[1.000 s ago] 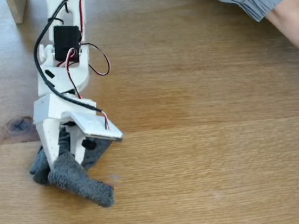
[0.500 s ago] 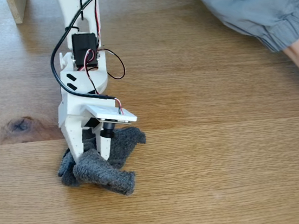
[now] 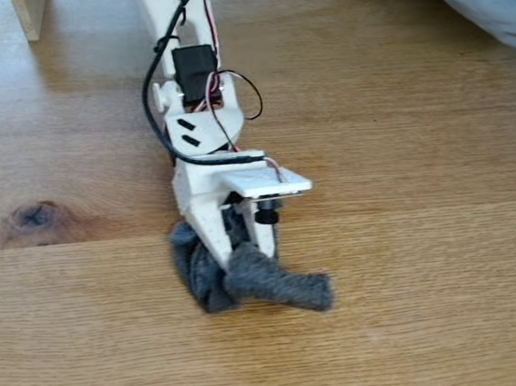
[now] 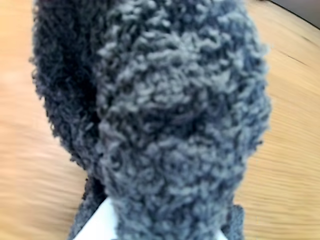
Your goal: Clean the area in front of the robot
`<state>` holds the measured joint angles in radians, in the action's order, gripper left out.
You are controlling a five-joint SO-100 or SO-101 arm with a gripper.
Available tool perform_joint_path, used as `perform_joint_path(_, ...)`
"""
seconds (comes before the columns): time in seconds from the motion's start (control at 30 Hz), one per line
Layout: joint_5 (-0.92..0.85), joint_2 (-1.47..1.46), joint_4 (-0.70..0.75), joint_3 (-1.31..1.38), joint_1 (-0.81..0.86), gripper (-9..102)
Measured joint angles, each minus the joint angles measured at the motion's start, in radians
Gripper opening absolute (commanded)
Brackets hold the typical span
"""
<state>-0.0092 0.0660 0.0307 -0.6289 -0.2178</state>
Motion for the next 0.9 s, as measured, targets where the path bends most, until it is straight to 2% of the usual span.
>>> perform_joint_path(0.17,0.051,0.052,0.086,-0.002,-0.092,0)
perform_joint_path(0.3,0.095,0.121,0.212,-0.006,-0.13,0)
perform_joint_path(0.73,0.074,0.419,1.086,-0.017,-0.212,0)
perform_joint_path(0.9,-0.049,0.563,1.284,-0.034,-0.156,0)
